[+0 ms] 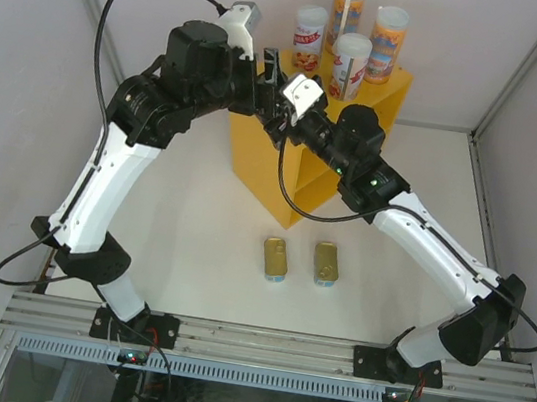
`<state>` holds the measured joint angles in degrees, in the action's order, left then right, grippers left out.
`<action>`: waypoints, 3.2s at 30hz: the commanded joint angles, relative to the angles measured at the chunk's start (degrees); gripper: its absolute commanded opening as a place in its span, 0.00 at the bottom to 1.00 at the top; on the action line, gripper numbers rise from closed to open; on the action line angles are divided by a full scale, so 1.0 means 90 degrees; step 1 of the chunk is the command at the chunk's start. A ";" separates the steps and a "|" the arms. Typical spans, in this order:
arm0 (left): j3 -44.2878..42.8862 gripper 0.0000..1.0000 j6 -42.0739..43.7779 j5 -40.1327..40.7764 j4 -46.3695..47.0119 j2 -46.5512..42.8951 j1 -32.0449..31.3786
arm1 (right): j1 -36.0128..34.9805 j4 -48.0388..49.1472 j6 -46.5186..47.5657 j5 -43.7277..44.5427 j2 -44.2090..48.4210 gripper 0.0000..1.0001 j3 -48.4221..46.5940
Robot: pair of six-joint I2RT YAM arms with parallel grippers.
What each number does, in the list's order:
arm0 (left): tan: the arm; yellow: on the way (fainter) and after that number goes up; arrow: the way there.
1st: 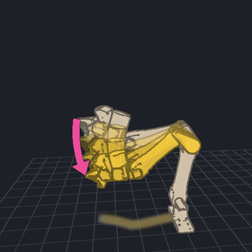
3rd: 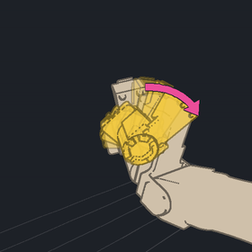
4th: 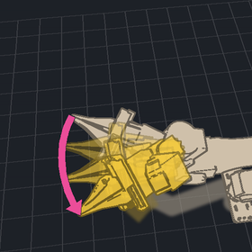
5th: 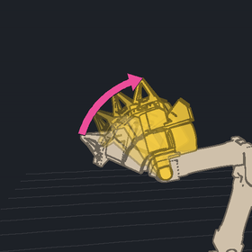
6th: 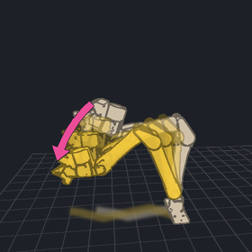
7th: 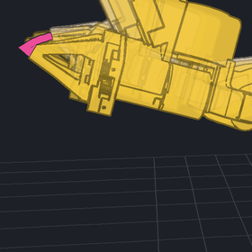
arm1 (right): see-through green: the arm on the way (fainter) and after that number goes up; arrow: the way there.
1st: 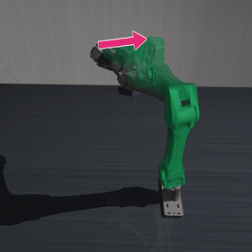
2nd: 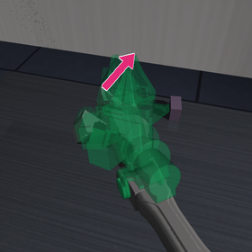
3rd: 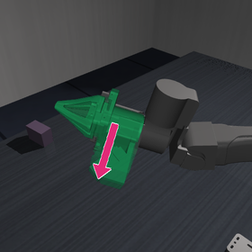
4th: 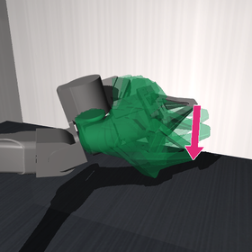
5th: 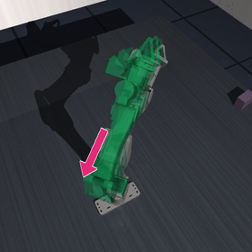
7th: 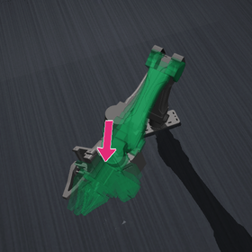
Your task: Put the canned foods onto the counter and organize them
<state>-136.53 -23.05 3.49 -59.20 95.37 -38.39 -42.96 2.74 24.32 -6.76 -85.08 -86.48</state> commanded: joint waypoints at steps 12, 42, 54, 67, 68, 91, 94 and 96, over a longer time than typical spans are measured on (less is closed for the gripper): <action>0.0491 0.57 -0.0205 0.0473 0.1796 -0.0808 0.0015 | 0.0398 0.0153 -0.0546 -0.0110 -0.0155 0.08 -0.0371; 0.1245 0.93 -0.0389 0.0943 0.2434 -0.1184 0.0174 | 0.0644 0.0195 -0.1042 -0.0353 -0.0461 0.05 -0.0496; 0.3215 0.93 -0.0288 0.1449 0.2972 -0.2519 0.0174 | 0.0695 0.0585 -0.1783 -0.0153 -0.1198 0.05 -0.0902; 0.5972 0.93 -0.0417 0.0933 0.4077 -0.4142 0.0174 | 0.0691 0.0935 -0.2147 0.0184 -0.2069 0.07 -0.1494; 0.6171 0.93 -0.0458 0.0870 0.4179 -0.4262 0.0174 | 0.0705 0.0985 -0.2182 0.0194 -0.2108 0.08 -0.1497; 0.8288 0.94 -0.0745 0.0491 0.4355 -0.5663 0.0106 | 0.0634 0.1239 -0.2617 0.0464 -0.2944 0.31 -0.1988; 0.8349 0.94 -0.0740 0.0511 0.4270 -0.5760 0.0106 | 0.0604 0.1243 -0.2631 0.0545 -0.2972 0.46 -0.1994; 0.8370 0.95 -0.0725 0.0479 0.4241 -0.5782 0.0106 | 0.0589 0.1192 -0.2630 0.0615 -0.2995 0.59 -0.2042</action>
<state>-62.57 -29.39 8.29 -21.12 44.34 -37.21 -37.06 17.37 0.12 -3.07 -109.95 -103.68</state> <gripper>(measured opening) 0.941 0.722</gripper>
